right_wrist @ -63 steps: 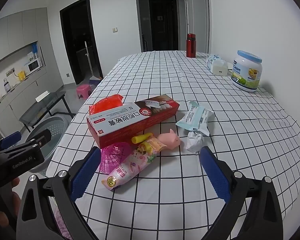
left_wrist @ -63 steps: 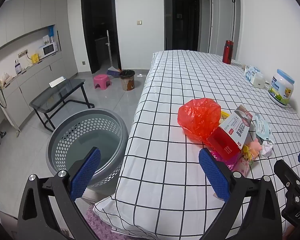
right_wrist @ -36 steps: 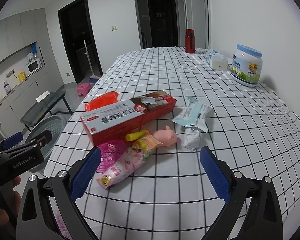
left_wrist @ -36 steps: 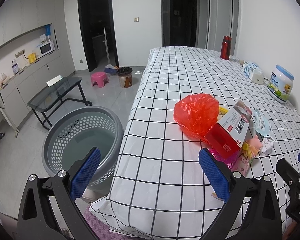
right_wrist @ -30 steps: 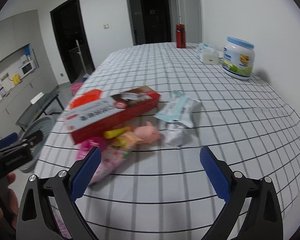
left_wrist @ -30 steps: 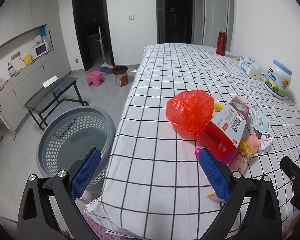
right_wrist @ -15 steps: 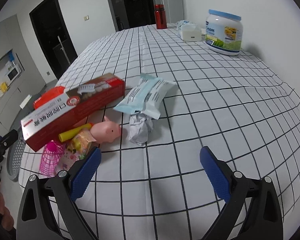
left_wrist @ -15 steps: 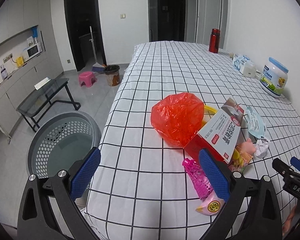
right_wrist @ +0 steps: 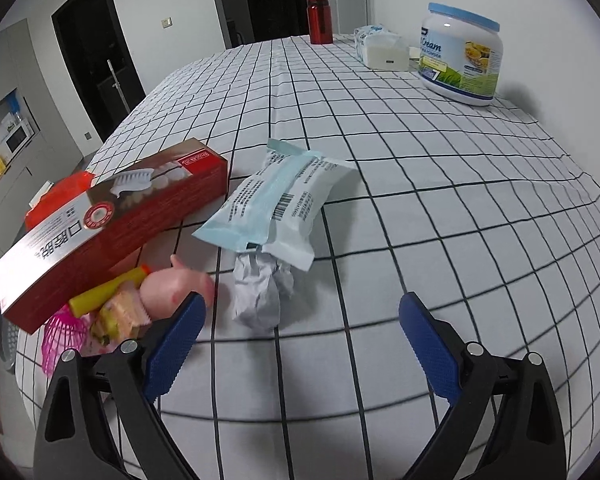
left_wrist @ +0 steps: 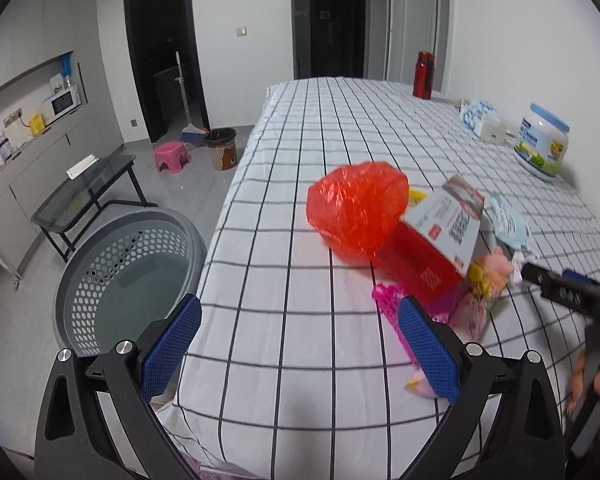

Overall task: Collect trash
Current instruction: 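Grasp the crumpled white paper with the right tool while the left tool grasps the pink snack tube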

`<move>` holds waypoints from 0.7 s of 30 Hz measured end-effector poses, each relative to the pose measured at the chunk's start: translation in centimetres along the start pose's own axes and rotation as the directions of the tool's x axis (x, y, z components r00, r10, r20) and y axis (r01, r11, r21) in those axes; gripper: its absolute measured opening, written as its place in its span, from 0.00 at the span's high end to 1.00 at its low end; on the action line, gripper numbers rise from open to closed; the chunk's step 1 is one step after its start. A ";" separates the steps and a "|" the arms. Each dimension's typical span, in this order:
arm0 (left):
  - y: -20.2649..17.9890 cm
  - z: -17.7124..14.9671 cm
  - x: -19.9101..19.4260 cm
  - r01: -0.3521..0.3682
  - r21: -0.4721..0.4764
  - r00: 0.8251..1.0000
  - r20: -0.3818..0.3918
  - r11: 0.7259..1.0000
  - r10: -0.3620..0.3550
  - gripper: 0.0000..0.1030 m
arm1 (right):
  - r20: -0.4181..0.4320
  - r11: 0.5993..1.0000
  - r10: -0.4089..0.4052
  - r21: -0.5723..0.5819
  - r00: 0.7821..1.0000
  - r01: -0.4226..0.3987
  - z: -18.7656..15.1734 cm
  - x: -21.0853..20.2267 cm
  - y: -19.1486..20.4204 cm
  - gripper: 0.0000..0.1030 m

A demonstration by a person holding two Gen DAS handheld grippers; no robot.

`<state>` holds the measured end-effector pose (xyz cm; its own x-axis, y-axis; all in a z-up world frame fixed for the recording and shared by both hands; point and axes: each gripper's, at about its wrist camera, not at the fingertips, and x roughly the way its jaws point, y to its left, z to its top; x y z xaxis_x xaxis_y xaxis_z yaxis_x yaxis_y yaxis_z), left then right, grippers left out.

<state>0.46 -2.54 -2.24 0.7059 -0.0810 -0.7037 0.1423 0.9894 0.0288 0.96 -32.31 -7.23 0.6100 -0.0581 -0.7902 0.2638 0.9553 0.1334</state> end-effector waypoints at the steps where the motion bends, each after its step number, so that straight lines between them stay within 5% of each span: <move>1: -0.1 -0.1 0.0 0.005 0.000 1.000 -0.006 1.000 -0.005 0.06 | -0.002 1.000 -0.002 -0.003 1.000 0.002 0.2 0.3 0.0 0.09; 6: -0.5 -0.6 0.1 0.065 0.001 0.998 -0.019 0.998 -0.065 0.06 | -0.011 1.000 -0.010 -0.029 1.000 0.009 0.6 1.0 0.8 0.19; 16: -3.1 -1.5 -0.4 0.138 0.061 0.990 -0.007 0.989 -0.138 0.06 | -0.026 0.997 0.019 -0.068 0.999 -0.021 0.3 1.4 1.3 0.69; 21: -4.2 -1.4 -0.1 0.183 0.096 0.983 -0.010 0.978 -0.182 0.06 | -0.022 0.997 0.063 -0.049 0.998 -0.064 -0.8 0.3 0.8 0.71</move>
<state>-1.17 -6.49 -3.31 0.6609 -0.2589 -0.7044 0.3348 0.9418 -0.0321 0.70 -31.31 -7.84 0.6089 0.0082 -0.7932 0.1878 0.9700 0.1542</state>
